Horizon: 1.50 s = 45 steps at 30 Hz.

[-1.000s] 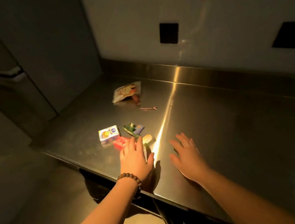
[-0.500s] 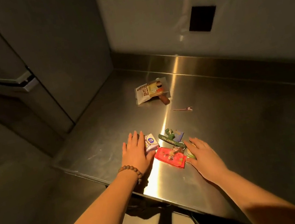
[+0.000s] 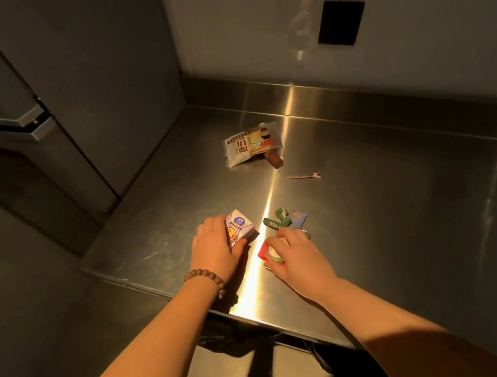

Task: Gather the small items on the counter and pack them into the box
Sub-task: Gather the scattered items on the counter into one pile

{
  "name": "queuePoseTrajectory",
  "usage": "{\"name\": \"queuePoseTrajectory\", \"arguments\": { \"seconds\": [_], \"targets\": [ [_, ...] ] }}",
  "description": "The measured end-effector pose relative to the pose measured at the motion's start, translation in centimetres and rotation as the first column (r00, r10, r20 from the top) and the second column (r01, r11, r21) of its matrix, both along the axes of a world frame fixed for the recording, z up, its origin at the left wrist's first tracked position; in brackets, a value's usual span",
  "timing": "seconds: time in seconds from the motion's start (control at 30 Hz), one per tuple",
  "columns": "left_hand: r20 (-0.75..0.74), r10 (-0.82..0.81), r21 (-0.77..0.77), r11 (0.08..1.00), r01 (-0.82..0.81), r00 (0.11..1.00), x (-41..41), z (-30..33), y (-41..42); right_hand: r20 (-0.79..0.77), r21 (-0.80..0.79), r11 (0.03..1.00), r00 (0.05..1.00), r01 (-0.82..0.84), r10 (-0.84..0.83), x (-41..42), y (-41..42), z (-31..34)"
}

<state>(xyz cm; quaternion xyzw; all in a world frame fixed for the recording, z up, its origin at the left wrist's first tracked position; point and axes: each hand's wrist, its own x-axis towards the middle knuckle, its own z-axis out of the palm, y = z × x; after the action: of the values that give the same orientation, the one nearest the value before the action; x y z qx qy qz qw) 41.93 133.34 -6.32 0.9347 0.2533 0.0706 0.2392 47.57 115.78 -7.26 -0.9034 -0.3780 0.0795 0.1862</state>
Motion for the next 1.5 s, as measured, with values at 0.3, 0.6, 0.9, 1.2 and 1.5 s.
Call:
{"name": "queuePoseTrajectory", "arguments": {
  "seconds": [0.3, 0.6, 0.9, 1.2, 1.5],
  "targets": [
    [0.022, -0.023, -0.056, 0.998, 0.024, 0.999, -0.4, 0.6, -0.5, 0.094, -0.077, 0.996, 0.994, -0.043, 0.050, -0.4, 0.2, -0.9],
    [0.164, -0.142, -0.056, 0.987, 0.153, 0.976, 3.2, 2.7, -2.0, 0.107, 0.178, 0.977, 0.984, 0.121, -0.142, 0.3, -1.1, 1.6],
    [0.191, -0.386, -0.031, 0.917, 0.399, 0.902, 9.5, 5.3, -12.7, 0.112, 0.157, 0.866, 0.863, 0.474, -0.493, 3.3, -13.0, 5.7],
    [0.115, -0.650, 0.008, 0.757, 0.654, 0.751, 13.6, 5.4, -33.8, 0.141, 0.202, 0.632, 0.616, 0.748, -0.775, 3.1, -35.6, 6.4],
    [0.152, -0.734, 0.010, 0.671, 0.741, 0.662, 16.8, 4.6, -56.4, 0.157, 0.150, 0.537, 0.516, 0.830, -0.842, 4.6, -58.5, 7.0]
  ]
}}
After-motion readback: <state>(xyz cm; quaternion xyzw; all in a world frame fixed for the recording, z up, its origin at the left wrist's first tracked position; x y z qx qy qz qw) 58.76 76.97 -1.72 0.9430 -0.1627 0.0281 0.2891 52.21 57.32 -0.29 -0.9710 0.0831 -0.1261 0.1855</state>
